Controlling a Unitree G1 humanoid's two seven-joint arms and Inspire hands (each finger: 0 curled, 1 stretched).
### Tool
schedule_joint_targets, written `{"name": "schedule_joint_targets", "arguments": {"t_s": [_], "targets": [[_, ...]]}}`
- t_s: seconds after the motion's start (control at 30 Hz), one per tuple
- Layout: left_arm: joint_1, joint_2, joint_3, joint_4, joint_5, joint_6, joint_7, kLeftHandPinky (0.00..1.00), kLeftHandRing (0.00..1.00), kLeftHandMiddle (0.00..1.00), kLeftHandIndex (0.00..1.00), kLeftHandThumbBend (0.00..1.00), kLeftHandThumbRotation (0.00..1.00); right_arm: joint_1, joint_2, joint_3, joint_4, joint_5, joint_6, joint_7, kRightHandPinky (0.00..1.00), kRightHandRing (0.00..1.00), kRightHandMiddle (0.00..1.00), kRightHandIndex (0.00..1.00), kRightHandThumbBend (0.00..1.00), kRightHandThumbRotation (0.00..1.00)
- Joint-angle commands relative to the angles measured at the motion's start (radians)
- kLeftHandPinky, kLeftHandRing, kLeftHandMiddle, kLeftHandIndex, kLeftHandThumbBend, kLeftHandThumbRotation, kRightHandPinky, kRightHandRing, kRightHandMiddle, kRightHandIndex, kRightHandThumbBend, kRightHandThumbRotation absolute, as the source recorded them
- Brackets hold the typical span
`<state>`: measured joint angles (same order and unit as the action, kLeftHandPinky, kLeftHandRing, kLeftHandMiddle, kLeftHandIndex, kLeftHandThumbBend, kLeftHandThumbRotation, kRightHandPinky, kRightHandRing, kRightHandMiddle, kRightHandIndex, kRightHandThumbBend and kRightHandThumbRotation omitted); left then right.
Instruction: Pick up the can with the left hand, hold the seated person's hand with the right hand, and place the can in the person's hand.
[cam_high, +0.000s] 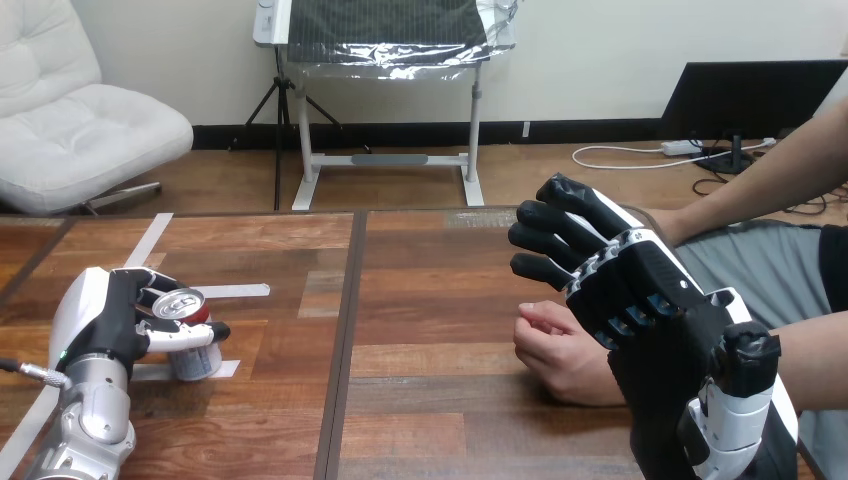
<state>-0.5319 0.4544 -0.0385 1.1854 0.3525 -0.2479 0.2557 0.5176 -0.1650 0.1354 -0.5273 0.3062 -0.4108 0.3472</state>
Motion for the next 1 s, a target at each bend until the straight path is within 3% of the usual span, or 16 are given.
{"name": "schedule_joint_targets", "arguments": {"t_s": [0.0,0.57,0.97], "targets": [[-0.093,0.003,-0.017,-0.016,0.007,-0.008,0.022,0.37,0.43,0.48,0.51,0.70,0.00,-0.038,0.002,-0.016,-0.044,-0.005,-0.013,-0.007,0.82,0.85,0.85,0.86,0.85,1.00],[-0.088,0.012,-0.023,-0.022,0.014,-0.018,0.021,0.30,0.36,0.42,0.49,0.69,0.00,-0.047,0.006,-0.015,-0.024,0.003,-0.022,-0.002,0.82,0.85,0.85,0.86,0.84,1.00],[-0.078,0.025,-0.042,-0.083,0.025,-0.030,0.005,0.34,0.38,0.41,0.47,0.74,0.00,-0.077,0.007,-0.040,0.018,-0.001,-0.017,-0.006,0.84,0.86,0.85,0.88,0.81,0.99]]}}
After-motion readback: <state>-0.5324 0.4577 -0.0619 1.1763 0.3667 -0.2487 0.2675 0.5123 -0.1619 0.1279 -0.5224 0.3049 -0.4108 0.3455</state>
